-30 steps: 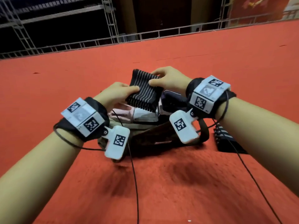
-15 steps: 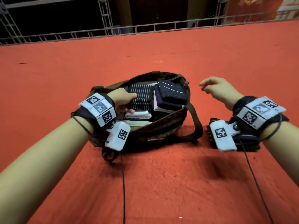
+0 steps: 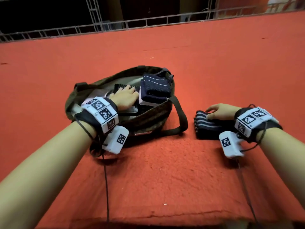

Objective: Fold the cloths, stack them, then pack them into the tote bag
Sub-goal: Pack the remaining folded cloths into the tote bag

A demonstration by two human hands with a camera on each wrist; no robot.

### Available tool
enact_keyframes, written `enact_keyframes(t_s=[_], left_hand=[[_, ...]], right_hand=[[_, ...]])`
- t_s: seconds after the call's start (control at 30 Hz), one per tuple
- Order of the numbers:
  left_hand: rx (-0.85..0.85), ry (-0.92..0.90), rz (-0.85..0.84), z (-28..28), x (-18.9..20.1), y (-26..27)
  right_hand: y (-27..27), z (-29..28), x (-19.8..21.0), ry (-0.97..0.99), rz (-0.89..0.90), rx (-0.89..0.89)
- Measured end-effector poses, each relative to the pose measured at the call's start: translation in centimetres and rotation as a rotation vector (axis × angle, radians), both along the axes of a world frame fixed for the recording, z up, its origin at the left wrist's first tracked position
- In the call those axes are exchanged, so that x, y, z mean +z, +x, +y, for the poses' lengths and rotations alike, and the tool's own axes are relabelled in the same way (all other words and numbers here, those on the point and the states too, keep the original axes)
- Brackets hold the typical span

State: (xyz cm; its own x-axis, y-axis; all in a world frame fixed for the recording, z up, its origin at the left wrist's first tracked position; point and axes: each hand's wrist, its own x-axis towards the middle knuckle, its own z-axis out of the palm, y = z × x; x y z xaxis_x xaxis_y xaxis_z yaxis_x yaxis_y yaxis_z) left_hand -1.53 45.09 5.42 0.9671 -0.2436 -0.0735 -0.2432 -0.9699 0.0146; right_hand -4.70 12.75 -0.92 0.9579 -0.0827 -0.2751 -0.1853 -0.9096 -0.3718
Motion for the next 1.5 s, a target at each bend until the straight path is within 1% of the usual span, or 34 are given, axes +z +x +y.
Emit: enact_keyframes(t_s=[0.03,0.07,0.1,0.17,0.23,0.3,0.33,0.37,0.4,0.43,0.47,0.53,0.57,0.6,0.67,0.73,0.8,0.87,0.93,1.0,1.03,1.1,1.17,1.2,1.27,1.33,1.43,1.5], left_hand=[[-0.046,0.077,-0.009,0.0,-0.3,0.1],[-0.07,0.106,-0.014,0.1,-0.4,0.2],[-0.081,0.073,-0.013,0.0,-0.3,0.2],[-0.088,-0.079,-0.025,-0.2,0.4,-0.1],[-0.014,-0.268,-0.074,-0.6,1.4,-0.6],[0.072,-0.525,-0.208,-1.6,2.9,-1.7],[0.08,-0.649,-0.285,-2.5,3.6,-2.6],[0.058,-0.75,-0.325,-3.5,4.0,-3.5],[0.011,-0.848,-0.301,-4.8,4.2,-4.1],[-0.054,-0.93,-0.215,-6.2,4.2,-4.8],[-0.112,-0.976,-0.088,-7.8,3.9,-5.4],[-0.216,-0.949,0.155,-11.0,2.6,-6.3],[-0.257,-0.894,0.232,-12.6,1.6,-6.5],[-0.292,-0.832,0.275,-14.1,0.5,-6.4],[-0.336,-0.705,0.281,-16.7,-1.5,-6.0],[-0.325,-0.581,0.243,-18.4,-3.4,-5.2],[-0.285,-0.524,0.221,-19.4,-4.7,-4.6],[-0.259,-0.501,0.228,-20.0,-5.6,-4.2],[-0.246,-0.529,0.252,-20.2,-5.8,-3.8],[-0.24,-0.604,0.285,-20.2,-5.4,-3.6],[-0.239,-0.668,0.312,-20.1,-5.1,-3.7],[-0.252,-0.873,0.407,-19.7,-4.3,-4.1],[-0.253,-1.064,0.49,-18.9,-3.3,-4.8],[-0.24,-1.124,0.492,-18.3,-2.9,-5.1],[-0.233,-1.156,0.424,-16.7,-2.0,-5.6],[-0.263,-1.134,0.352,-14.6,-1.2,-6.8],[-0.305,-1.127,0.317,-11.1,-0.5,-8.6],[-0.316,-1.088,0.254,-8.7,0.2,-9.3]], right_hand=[[-0.2,-0.2,0.0,-0.008,0.019,0.0],[-0.4,-0.3,0.0,-0.016,0.027,-0.003],[-0.4,-0.3,0.1,-0.026,0.028,-0.007],[-0.4,0.0,0.1,-0.046,0.034,-0.008],[-0.2,0.4,-0.1,-0.056,0.052,-0.007],[0.0,0.5,-0.2,-0.048,0.058,-0.038],[0.0,0.4,-0.3,-0.033,0.055,-0.07],[-0.2,0.2,-0.4,-0.014,0.049,-0.109],[-0.3,-0.1,-0.5,0.013,0.039,-0.15],[-0.5,-0.5,-0.6,0.045,0.022,-0.191],[-0.8,-0.9,-0.8,0.082,0.001,-0.237],[-1.2,-2.0,-1.1,0.159,-0.035,-0.334],[-1.5,-2.4,-1.1,0.191,-0.042,-0.375],[-1.8,-2.9,-1.2,0.216,-0.044,-0.409],[-2.3,-3.6,-1.2,0.248,-0.035,-0.448],[-2.8,-4.0,-1.4,0.297,-0.027,-0.453],[-3.3,-4.1,-1.7,0.351,-0.03,-0.44],[-3.6,-4.1,-1.8,0.475,-0.071,-0.426],[-4.3,-3.8,-1.0,0.62,-0.147,-0.386],[-4.9,-3.3,0.9,0.71,-0.264,-0.343],[-5.1,-3.1,2.1,0.726,-0.33,-0.323],[-5.3,-2.4,4.2,0.729,-0.428,-0.248],[-5.6,-1.5,6.0,0.717,-0.472,-0.148],[-5.8,-1.1,6.8,0.723,-0.485,-0.104],[-6.4,-0.1,8.2,0.764,-0.514,-0.024],[-6.9,0.8,9.2,0.823,-0.537,0.046],[-7.6,2.8,10.3,0.927,-0.507,0.151],[-7.7,4.6,10.9,0.957,-0.487,0.221]])
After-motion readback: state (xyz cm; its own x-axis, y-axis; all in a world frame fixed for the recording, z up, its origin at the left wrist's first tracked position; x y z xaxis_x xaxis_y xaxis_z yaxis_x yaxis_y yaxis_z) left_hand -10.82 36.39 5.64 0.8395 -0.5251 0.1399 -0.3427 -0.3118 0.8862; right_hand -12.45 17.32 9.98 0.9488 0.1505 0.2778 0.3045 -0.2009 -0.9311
